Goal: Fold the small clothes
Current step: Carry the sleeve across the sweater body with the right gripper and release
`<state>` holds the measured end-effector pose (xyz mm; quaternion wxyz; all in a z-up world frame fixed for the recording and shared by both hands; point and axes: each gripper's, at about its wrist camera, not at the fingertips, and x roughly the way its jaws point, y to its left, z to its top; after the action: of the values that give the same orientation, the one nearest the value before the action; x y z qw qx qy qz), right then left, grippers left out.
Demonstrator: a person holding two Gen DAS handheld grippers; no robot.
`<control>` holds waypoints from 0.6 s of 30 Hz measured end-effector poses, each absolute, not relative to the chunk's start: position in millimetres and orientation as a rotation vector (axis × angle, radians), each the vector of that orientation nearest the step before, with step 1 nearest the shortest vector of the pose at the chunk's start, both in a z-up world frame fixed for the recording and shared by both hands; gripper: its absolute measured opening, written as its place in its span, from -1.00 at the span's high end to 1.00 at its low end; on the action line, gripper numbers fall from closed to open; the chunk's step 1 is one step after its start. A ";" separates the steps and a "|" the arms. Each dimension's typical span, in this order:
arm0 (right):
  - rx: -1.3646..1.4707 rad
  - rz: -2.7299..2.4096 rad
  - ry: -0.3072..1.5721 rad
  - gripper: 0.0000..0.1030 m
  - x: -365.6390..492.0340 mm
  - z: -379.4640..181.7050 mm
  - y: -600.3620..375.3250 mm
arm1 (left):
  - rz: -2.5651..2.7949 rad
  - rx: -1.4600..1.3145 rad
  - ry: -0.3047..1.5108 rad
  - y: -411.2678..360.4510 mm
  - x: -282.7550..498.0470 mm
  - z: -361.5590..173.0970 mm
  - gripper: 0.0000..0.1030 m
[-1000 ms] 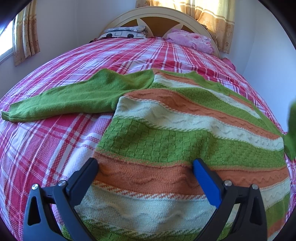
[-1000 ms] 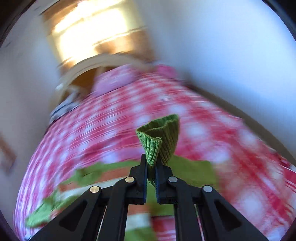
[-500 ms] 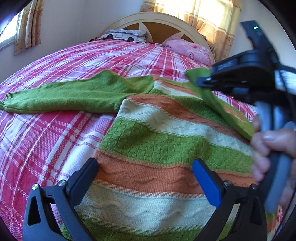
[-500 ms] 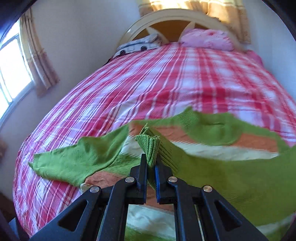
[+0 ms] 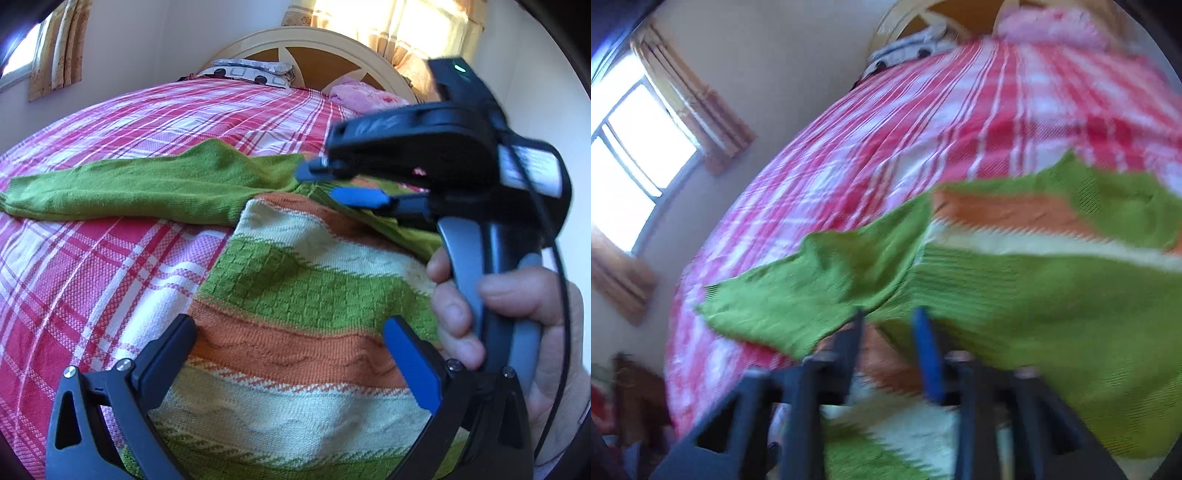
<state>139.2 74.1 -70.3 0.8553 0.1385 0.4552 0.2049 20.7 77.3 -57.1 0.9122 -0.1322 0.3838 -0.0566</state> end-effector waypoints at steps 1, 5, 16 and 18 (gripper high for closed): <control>0.323 0.454 0.935 0.07 135.2 -65.5 69.5 | -0.123 -0.291 0.786 79.9 20.1 -57.2 -1.00; 0.377 0.426 0.806 0.07 111.1 -40.3 31.9 | -0.107 -0.262 0.798 74.9 21.7 -57.2 -1.00; 0.092 0.211 0.854 0.33 83.5 -90.6 20.4 | -0.095 -0.235 0.821 73.7 25.6 -59.9 -1.00; 0.063 0.210 0.849 0.25 82.3 -91.3 24.3 | -0.092 -0.230 0.823 72.8 26.3 -60.0 -1.00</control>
<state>82.3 24.3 -91.3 0.9054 0.0307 0.4111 0.1015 26.3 72.8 -60.0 0.9091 -0.1115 0.3989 -0.0447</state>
